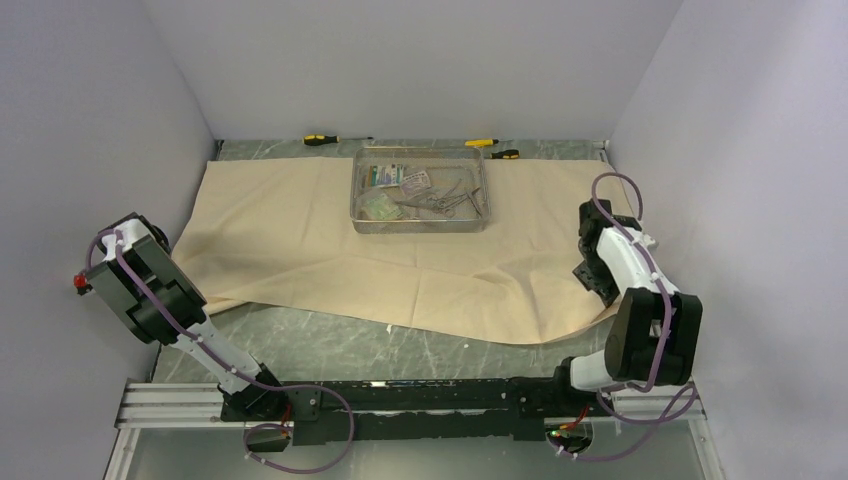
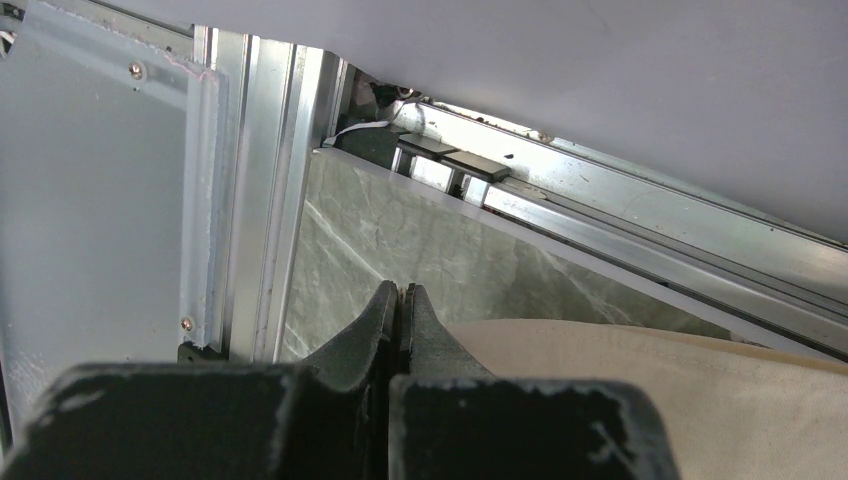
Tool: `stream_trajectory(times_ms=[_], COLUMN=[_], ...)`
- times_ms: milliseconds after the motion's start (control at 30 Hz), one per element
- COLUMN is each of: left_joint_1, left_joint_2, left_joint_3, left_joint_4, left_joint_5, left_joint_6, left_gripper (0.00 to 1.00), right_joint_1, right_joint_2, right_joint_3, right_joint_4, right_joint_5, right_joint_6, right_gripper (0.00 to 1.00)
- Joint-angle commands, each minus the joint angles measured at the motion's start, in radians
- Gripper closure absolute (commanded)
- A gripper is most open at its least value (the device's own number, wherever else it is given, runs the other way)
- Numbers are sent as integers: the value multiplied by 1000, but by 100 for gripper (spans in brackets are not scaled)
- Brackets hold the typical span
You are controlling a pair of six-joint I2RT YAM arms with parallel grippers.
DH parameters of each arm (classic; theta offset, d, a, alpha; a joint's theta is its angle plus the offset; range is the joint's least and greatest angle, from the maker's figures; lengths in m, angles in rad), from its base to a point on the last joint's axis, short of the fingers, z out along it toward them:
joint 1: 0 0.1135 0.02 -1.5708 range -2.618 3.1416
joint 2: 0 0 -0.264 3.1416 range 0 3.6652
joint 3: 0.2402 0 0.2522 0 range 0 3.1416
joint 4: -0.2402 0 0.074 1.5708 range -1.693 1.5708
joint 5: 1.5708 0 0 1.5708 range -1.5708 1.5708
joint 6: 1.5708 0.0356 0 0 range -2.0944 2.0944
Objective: Open and lay out the surgical kit
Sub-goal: Open the surgical kit at the center of the board.
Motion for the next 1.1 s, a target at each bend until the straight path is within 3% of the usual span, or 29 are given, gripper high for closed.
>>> stream_trajectory(times_ms=[0,267,500,700,1067], left_joint_1=[3,-2,-4,-4,-7], left_joint_2=[8,28,37,31,33], left_joint_3=[43,60,65,58,53], left_joint_4=[86,77,78,80,88], left_joint_5=[-13,-17,-18,-22,-7], left_joint_6=[59,56,55,56,56], left_gripper=[100,100,100,100,100], right_joint_1=[-90,-293,-321,-323,-337], right_joint_2=[-55,-79,-11,33,-50], right_joint_3=[-52,-120,-129,-106,-40], right_joint_4=[62,153,273,244,154], right_joint_5=[-100,-123,-153,-98,-113], right_joint_6=[-2,-37,1,9,-64], right_gripper=[39,44,47,53,39])
